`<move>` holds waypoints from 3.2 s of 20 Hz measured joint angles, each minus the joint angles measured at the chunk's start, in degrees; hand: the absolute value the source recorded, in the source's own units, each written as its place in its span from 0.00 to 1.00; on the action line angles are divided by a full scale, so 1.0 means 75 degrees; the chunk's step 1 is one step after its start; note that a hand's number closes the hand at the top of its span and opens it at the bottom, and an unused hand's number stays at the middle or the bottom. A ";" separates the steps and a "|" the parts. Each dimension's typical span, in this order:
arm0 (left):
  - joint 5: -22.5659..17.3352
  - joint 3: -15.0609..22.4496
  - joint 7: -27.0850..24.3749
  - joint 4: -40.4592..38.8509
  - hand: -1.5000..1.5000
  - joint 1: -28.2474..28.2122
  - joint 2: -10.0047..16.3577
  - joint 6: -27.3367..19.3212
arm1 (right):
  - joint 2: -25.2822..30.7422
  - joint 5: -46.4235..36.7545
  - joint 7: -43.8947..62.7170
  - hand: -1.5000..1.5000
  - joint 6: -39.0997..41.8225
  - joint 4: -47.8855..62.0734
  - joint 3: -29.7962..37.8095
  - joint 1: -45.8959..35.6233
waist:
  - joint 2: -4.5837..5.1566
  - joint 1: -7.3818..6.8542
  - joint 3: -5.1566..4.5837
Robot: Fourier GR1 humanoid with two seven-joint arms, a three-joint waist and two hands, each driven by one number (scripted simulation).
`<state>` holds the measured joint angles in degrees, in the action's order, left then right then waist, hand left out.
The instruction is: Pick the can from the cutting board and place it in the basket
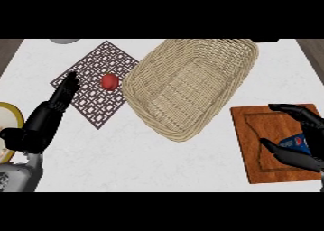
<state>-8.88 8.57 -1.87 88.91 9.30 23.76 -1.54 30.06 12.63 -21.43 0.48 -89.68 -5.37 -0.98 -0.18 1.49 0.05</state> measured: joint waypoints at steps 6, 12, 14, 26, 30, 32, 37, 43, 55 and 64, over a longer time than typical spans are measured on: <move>-0.0025 -0.0032 0.0052 -0.0010 0.50 -0.0004 0.0026 0.0170 | 0.0434 -0.1700 0.1420 0.00 -0.1695 -0.0978 0.0054 0.0475 | -0.0019 -0.0011 -0.0028; 0.0030 -0.0038 0.0059 0.0084 0.50 -0.0115 -0.0019 0.0127 | 0.2222 -0.2831 0.3606 0.00 -0.1728 -0.1891 0.0813 0.0667 | -0.0047 0.0033 -0.0052; 0.0043 -0.0017 0.0095 0.0117 0.50 -0.0091 -0.0031 0.0135 | 0.2987 -0.2938 0.4262 0.00 -0.1150 -0.2121 0.0955 0.0764 | -0.0046 0.0050 -0.0057; 0.0135 -0.0124 0.0242 0.0231 0.50 -0.0053 -0.0144 0.0201 | 0.5156 -0.0165 0.6727 0.00 0.2728 -0.3550 0.2854 0.1573 | -0.0038 0.0060 -0.0022; 0.0234 -0.0189 0.0174 0.0298 0.50 -0.0221 -0.0227 0.0290 | 0.4799 0.0178 0.6857 0.00 0.3604 -0.3736 0.3991 0.2013 | -0.0028 0.0016 -0.0014; 0.0296 -0.0209 0.0146 0.0272 0.50 -0.0219 -0.0293 0.0348 | 0.4402 -0.0033 0.6762 0.00 0.3922 -0.3883 0.4361 0.2263 | -0.0021 -0.0004 -0.0011; 0.0360 -0.0360 0.0274 0.0313 0.50 -0.0129 -0.0337 0.0571 | 0.3458 -0.0555 0.6532 0.00 0.4442 -0.4015 0.4862 0.2422 | -0.0004 -0.0082 -0.0008; 0.0514 -0.0413 0.0233 0.0083 0.50 0.0071 -0.0553 0.0682 | 0.2145 -0.2041 0.5530 0.00 0.4139 -0.3555 0.4290 0.2347 | 0.0021 -0.0160 -0.0001; 0.0817 -0.0646 0.0402 0.0257 0.50 0.0045 -0.0904 0.0915 | 0.0633 -0.4684 0.3832 0.00 0.3168 -0.2057 0.3280 0.1643 | 0.0025 -0.0196 -0.0003; 0.1156 -0.0866 0.0413 0.0199 0.50 0.0095 -0.1166 0.1120 | -0.0019 -0.5437 0.3045 0.00 0.3024 -0.1490 0.3201 0.1255 | 0.0023 -0.0186 -0.0005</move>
<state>-0.20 2.08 1.23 90.41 10.01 15.02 6.86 29.92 -28.15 1.41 23.16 -100.85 18.64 8.43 -0.01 0.09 0.01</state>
